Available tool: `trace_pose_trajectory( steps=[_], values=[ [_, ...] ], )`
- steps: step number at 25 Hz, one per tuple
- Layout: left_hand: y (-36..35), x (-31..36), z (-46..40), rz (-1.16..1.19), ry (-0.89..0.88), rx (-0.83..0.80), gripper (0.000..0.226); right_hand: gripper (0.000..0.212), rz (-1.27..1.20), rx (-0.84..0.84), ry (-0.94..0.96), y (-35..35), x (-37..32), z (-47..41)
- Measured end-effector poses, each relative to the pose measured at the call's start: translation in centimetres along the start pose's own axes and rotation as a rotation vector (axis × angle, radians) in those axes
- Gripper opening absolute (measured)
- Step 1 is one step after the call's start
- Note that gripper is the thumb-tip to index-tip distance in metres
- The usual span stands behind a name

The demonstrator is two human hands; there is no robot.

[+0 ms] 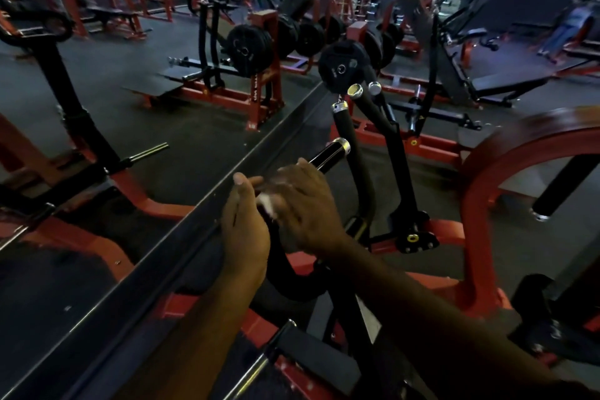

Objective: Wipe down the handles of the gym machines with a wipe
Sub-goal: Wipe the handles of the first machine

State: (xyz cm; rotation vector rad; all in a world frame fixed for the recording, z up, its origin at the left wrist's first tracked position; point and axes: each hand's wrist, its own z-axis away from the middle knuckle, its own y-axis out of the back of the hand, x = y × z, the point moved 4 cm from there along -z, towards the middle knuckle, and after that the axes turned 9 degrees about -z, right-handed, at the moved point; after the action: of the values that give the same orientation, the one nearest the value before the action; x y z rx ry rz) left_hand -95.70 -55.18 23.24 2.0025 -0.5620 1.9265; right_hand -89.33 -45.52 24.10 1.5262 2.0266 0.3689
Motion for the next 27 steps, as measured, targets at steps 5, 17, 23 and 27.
trace_pose_trajectory(
  steps=[5,17,23,27],
  values=[
    [0.2,-1.3,0.3,0.219,0.238,-0.122,0.074,0.046,0.128,0.147,-0.319,3.1,4.3,-2.1],
    [0.2,-4.2,1.6,0.461,0.461,-0.423,0.088,0.029,0.120,0.140,-0.374,1.7,1.8,-2.4],
    [1.5,-4.9,1.6,0.640,0.553,-0.484,0.093,0.031,0.039,-0.145,-0.072,-0.4,-4.5,0.0],
    [1.7,-4.6,1.6,0.632,0.515,-0.567,0.100,0.039,0.057,-0.017,-0.432,0.0,-2.9,-1.2]
  ],
)
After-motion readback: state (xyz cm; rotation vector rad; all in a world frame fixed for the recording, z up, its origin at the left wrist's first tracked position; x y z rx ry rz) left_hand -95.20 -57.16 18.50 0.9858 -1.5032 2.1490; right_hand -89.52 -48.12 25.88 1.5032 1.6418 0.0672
